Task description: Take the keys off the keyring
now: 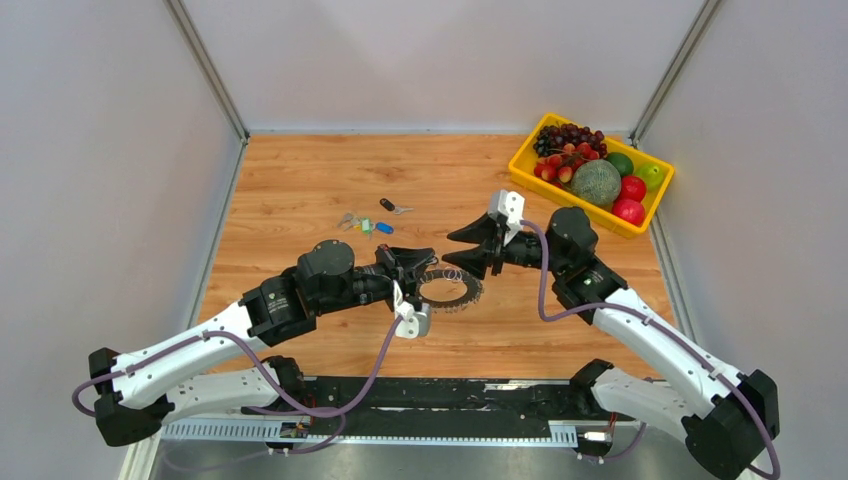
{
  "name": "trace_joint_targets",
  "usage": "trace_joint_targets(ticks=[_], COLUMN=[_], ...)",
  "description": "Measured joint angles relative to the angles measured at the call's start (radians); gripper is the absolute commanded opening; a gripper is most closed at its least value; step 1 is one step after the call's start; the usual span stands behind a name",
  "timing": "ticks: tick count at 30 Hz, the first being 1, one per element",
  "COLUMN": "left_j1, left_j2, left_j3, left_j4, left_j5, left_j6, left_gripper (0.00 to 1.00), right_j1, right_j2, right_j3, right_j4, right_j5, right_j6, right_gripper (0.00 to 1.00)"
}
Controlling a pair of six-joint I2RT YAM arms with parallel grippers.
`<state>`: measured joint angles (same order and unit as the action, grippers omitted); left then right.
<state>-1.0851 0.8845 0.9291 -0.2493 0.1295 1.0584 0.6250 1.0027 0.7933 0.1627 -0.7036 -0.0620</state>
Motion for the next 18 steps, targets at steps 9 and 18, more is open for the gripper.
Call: trace_joint_targets(ticks=[9,18], left_j1=[0.0,0.0], left_j2=[-0.001,-0.001], left_j3=[-0.001,-0.001], left_j4=[0.001,0.003], left_j5=[0.001,0.016], left_j6=[0.0,-0.001], left_gripper=[0.0,0.0], right_j1=[0.0,0.0], right_j2=[-0.049,-0.024], right_j3=[-0.042,-0.043], right_j4=[0.036,0.106], right_j5=[-0.082,-0.124], right_j6=[0.024,0.087], right_gripper=[0.49,0.49])
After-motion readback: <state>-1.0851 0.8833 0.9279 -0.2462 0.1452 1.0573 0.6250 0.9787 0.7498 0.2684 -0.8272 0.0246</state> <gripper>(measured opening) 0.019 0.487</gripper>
